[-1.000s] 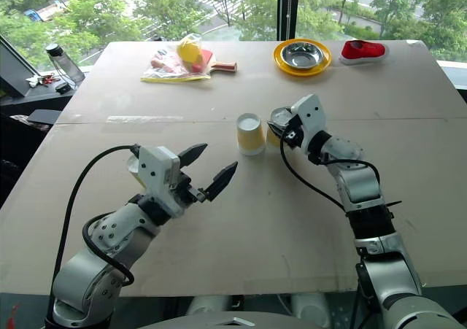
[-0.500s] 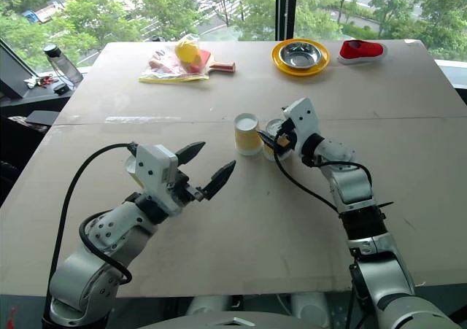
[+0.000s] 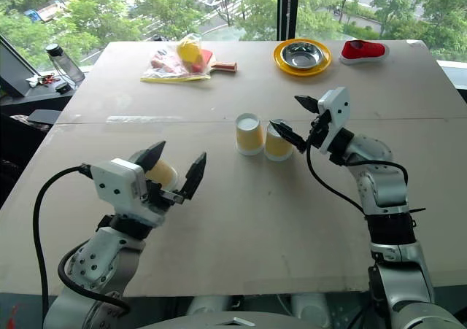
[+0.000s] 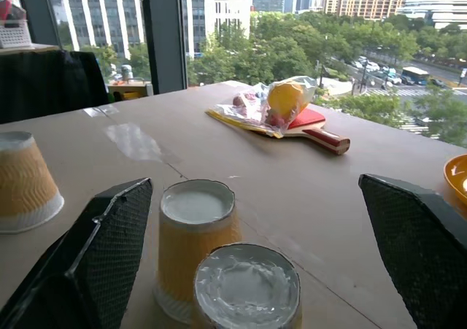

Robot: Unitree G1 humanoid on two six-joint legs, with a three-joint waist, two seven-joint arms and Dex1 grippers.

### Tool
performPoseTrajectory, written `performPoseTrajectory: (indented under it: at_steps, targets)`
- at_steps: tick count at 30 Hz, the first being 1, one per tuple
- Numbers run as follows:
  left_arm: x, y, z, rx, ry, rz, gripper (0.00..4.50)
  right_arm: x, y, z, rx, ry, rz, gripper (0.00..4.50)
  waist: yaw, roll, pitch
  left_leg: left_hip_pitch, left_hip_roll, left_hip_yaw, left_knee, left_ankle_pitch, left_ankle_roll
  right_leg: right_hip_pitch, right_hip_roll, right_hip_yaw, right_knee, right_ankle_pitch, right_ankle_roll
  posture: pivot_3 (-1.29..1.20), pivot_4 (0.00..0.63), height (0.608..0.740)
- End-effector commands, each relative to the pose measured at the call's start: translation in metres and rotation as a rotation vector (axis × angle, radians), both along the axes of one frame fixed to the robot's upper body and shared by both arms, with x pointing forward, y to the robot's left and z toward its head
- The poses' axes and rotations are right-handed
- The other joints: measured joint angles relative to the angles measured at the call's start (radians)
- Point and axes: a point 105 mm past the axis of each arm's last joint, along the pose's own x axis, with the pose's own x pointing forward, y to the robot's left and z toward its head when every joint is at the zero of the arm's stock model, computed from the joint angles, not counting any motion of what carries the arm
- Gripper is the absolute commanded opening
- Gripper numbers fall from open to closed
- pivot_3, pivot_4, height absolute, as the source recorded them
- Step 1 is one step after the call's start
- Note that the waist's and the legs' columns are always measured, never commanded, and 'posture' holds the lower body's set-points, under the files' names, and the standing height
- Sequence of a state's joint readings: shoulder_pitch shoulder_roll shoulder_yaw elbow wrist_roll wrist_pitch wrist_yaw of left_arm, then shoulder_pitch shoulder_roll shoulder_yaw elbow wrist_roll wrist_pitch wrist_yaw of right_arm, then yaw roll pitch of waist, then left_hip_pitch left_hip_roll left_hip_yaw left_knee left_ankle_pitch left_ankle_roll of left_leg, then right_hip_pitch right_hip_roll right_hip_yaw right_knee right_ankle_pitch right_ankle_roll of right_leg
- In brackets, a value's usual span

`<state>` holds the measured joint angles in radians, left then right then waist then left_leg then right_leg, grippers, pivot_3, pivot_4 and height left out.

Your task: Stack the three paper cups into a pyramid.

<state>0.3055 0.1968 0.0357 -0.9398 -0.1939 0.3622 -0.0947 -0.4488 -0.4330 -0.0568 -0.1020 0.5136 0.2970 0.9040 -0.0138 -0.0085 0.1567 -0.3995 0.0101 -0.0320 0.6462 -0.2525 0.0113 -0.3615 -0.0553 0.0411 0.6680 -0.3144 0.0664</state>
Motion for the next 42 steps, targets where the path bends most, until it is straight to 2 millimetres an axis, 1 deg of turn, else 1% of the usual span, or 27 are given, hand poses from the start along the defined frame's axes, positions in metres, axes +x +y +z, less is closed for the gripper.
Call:
performPoseTrajectory:
  at_steps: [1, 2, 5, 8, 13, 17, 20, 25, 32, 36, 40, 41, 42]
  targets:
    - [-0.003, 0.023, 0.001, -0.018, -0.010, 0.179, 4.50, -0.029, -0.002, 0.006, -0.031, -0.077, 0.154, 4.47, 0.000, -0.001, 0.000, 0.000, 0.000, -0.001, 0.000, 0.000, 0.000, 0.000, 0.000, 0.000, -0.001, 0.000, 0.000, 0.00, 0.150, 0.740]
    - [-0.003, 0.025, -0.002, -0.008, 0.002, 0.193, 4.50, -0.032, -0.004, 0.004, -0.035, -0.076, 0.165, 4.47, -0.001, -0.001, 0.000, 0.000, 0.000, -0.001, 0.000, 0.000, 0.000, 0.000, 0.000, 0.000, -0.001, 0.000, 0.000, 0.00, 0.150, 0.740]
    - [-0.003, 0.035, -0.011, -0.024, 0.039, 0.244, 4.50, -0.048, -0.009, -0.008, -0.070, -0.062, 0.238, 4.47, 0.001, -0.001, 0.000, 0.000, 0.000, 0.000, 0.000, 0.000, 0.000, 0.000, 0.001, 0.000, 0.000, 0.000, 0.000, 0.00, 0.150, 0.740]
    - [-0.004, 0.045, -0.019, -0.021, 0.069, 0.291, 4.50, -0.063, -0.013, -0.016, -0.080, -0.034, 0.295, 4.47, 0.001, -0.001, 0.001, 0.000, 0.000, -0.001, 0.000, 0.000, 0.001, 0.002, 0.001, -0.001, -0.003, 0.000, 0.000, 0.00, 0.150, 0.740]
    - [0.001, 0.057, -0.031, -0.048, 0.109, 0.329, 4.50, -0.076, -0.015, -0.023, -0.092, -0.004, 0.334, 4.47, 0.001, -0.002, 0.001, 0.000, 0.000, 0.000, 0.000, 0.000, 0.001, 0.002, 0.001, -0.001, -0.003, 0.000, 0.000, 0.00, 0.150, 0.740]
    - [0.014, 0.056, -0.041, -0.046, 0.131, 0.289, 4.50, -0.081, -0.013, -0.023, -0.067, 0.004, 0.334, 4.47, 0.003, -0.002, 0.001, 0.000, 0.000, -0.001, 0.001, 0.000, 0.001, 0.002, 0.001, -0.002, -0.003, 0.000, 0.000, 0.00, 0.150, 0.740]
    - [0.022, 0.053, -0.045, -0.046, 0.139, 0.252, 4.50, -0.085, -0.013, -0.024, -0.058, 0.007, 0.330, 4.47, 0.003, -0.003, 0.001, 0.000, 0.000, -0.001, 0.001, 0.000, 0.001, 0.003, 0.001, -0.002, -0.003, 0.000, 0.000, 0.00, 0.150, 0.740]
    - [0.029, 0.055, -0.051, -0.019, 0.152, 0.240, 4.50, -0.087, -0.013, -0.023, -0.046, 0.009, 0.318, 4.47, 0.003, -0.003, 0.001, 0.000, 0.000, -0.002, 0.001, 0.000, 0.001, 0.003, 0.001, -0.002, -0.003, 0.000, 0.000, 0.00, 0.150, 0.740]
    - [0.036, 0.064, -0.051, 0.003, 0.132, 0.254, 4.50, -0.087, -0.009, -0.021, -0.032, 0.007, 0.316, 4.47, 0.003, -0.003, 0.001, 0.000, 0.000, -0.002, 0.001, 0.000, 0.000, 0.003, 0.001, -0.002, -0.003, 0.000, 0.000, 0.00, 0.150, 0.740]
    - [0.038, 0.064, -0.049, 0.006, 0.117, 0.239, 4.50, -0.089, -0.006, -0.016, -0.012, 0.011, 0.335, 4.47, 0.003, -0.003, 0.001, 0.000, 0.000, -0.002, 0.001, 0.000, 0.001, 0.003, 0.001, -0.002, -0.003, 0.000, 0.000, 0.00, 0.150, 0.740]
    - [0.039, 0.063, -0.049, 0.001, 0.109, 0.226, 4.50, -0.090, -0.005, -0.018, -0.035, 0.013, 0.341, 4.47, 0.003, -0.003, 0.001, 0.000, 0.000, -0.002, 0.001, 0.000, 0.000, 0.003, 0.001, -0.002, -0.003, 0.000, 0.000, 0.00, 0.150, 0.740]
    - [0.039, 0.062, -0.049, 0.001, 0.108, 0.223, 3.97, -0.090, -0.005, -0.018, -0.036, 0.013, 0.342, 4.50, 0.003, -0.003, 0.001, 0.000, 0.000, -0.002, 0.001, 0.000, 0.000, 0.003, 0.001, -0.002, -0.003, 0.000, 0.000, 0.00, 0.150, 0.740]
    - [0.039, 0.062, -0.049, 0.002, 0.108, 0.223, 3.65, -0.090, -0.005, -0.018, -0.035, 0.015, 0.342, 4.50, 0.003, -0.003, 0.001, 0.000, 0.000, -0.002, 0.001, 0.000, 0.000, 0.003, 0.001, -0.002, -0.003, 0.000, 0.000, 0.00, 0.150, 0.740]
